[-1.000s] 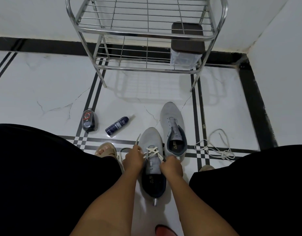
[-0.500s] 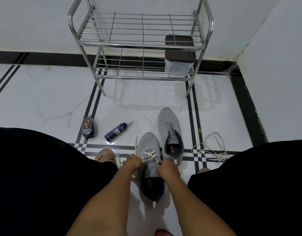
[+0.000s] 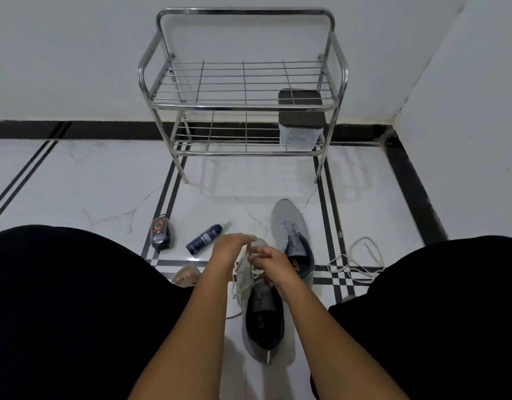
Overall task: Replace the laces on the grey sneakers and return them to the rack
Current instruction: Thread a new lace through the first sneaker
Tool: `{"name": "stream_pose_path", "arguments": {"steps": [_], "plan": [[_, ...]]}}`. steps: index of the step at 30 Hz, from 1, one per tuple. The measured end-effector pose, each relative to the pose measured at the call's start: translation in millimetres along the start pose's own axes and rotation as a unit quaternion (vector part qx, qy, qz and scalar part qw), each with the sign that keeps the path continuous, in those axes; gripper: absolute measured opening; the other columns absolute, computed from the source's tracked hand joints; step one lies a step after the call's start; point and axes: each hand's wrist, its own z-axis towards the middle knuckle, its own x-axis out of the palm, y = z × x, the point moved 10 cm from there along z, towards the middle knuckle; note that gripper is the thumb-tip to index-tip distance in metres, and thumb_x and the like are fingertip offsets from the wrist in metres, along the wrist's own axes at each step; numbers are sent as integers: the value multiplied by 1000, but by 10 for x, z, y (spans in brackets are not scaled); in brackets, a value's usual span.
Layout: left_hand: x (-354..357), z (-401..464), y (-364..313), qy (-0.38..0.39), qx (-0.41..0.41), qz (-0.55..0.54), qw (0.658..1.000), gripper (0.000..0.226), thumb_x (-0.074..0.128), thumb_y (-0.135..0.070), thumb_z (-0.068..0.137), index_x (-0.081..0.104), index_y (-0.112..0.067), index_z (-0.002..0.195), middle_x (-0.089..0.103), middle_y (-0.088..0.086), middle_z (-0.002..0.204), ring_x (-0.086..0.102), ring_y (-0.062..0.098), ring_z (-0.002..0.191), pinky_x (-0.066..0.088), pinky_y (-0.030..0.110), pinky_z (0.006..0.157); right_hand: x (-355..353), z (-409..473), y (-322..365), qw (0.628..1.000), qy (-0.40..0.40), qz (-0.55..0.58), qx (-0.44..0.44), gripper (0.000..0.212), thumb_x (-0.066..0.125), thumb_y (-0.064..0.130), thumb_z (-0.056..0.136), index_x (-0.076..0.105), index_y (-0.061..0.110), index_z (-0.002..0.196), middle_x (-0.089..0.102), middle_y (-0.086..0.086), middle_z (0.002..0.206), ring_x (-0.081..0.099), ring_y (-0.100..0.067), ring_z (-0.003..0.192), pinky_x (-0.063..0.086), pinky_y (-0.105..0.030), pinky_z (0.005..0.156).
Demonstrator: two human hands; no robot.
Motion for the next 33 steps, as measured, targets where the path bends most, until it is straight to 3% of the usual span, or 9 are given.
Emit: {"name": "stream_pose_path", "arguments": {"steps": [11, 18, 21, 23, 25, 27, 29, 30, 33], "plan": [[36, -73, 40, -6, 37, -40, 999, 22, 66, -24, 88, 73, -7, 100, 67, 6, 103, 54, 6, 79, 35, 19, 61, 68, -56, 65, 1000, -1, 6, -26, 23, 68, 26, 89, 69, 6, 100, 66, 0, 87, 59, -12, 81, 43, -25, 70], [-264, -116, 356, -118, -78, -288, 947, 29, 64, -23, 91, 64, -10, 117, 48, 7, 139, 40, 28, 132, 34, 51, 103, -283, -123, 239, 991, 29, -129, 18, 19, 64, 28, 91, 70, 13, 82, 67, 1, 75, 59, -7, 67, 44, -19, 65], [-315, -158, 592, -147, -134, -377, 904, 44, 58, -29, 95, 51, -10, 134, 45, 5, 143, 42, 27, 133, 33, 51, 105, -590, -70, 382, 944, 7, -326, 47, 36, 65, 28, 89, 63, 3, 116, 58, -1, 76, 52, -9, 61, 40, -20, 59], [-412, -155, 746, -193, -156, -412, 876, 40, 59, -29, 94, 51, -12, 130, 48, 4, 137, 44, 25, 131, 39, 44, 101, -798, -60, 417, 899, -36, -430, 81, 63, 67, 27, 85, 42, 16, 142, 55, -3, 78, 54, -14, 65, 42, -24, 57], [-498, -167, 878, -228, -170, -420, 862, 44, 57, -32, 95, 45, -13, 133, 49, 6, 135, 44, 25, 131, 41, 38, 97, -1069, -135, 465, 861, -116, -480, 119, 44, 64, 26, 84, 52, 15, 124, 52, -4, 81, 60, -23, 85, 50, -35, 82], [-543, -94, 909, -220, -171, -341, 898, 53, 49, -31, 99, 34, -8, 144, 39, 9, 148, 40, 27, 135, 45, 33, 92, -1260, -248, 488, 842, -170, -490, 150, 11, 57, 19, 87, 49, 12, 91, 51, -4, 87, 57, -28, 102, 37, -46, 103], [-611, -146, 946, -256, -204, -192, 925, 58, 48, -23, 99, 24, -7, 149, 29, 6, 154, 39, 24, 136, 48, 28, 87, -1218, -210, 502, 838, -169, -500, 137, 7, 50, 14, 89, 47, 11, 83, 55, -7, 93, 58, -29, 101, 40, -46, 102], [-713, -48, 926, -274, -180, -74, 942, 59, 49, -20, 98, 23, -9, 150, 30, 6, 154, 40, 23, 135, 46, 29, 93, -1088, -188, 517, 845, -144, -502, 117, 6, 47, 13, 90, 52, 9, 90, 57, -9, 97, 60, -28, 96, 45, -42, 95], [-677, 21, 794, -304, -101, -51, 946, 56, 51, -21, 96, 31, 1, 144, 35, 19, 149, 39, 34, 134, 34, 40, 107, -670, -22, 458, 875, -49, -478, 48, 51, 51, 6, 89, 48, 21, 138, 63, -8, 113, 60, -21, 86, 46, -27, 71]]}}
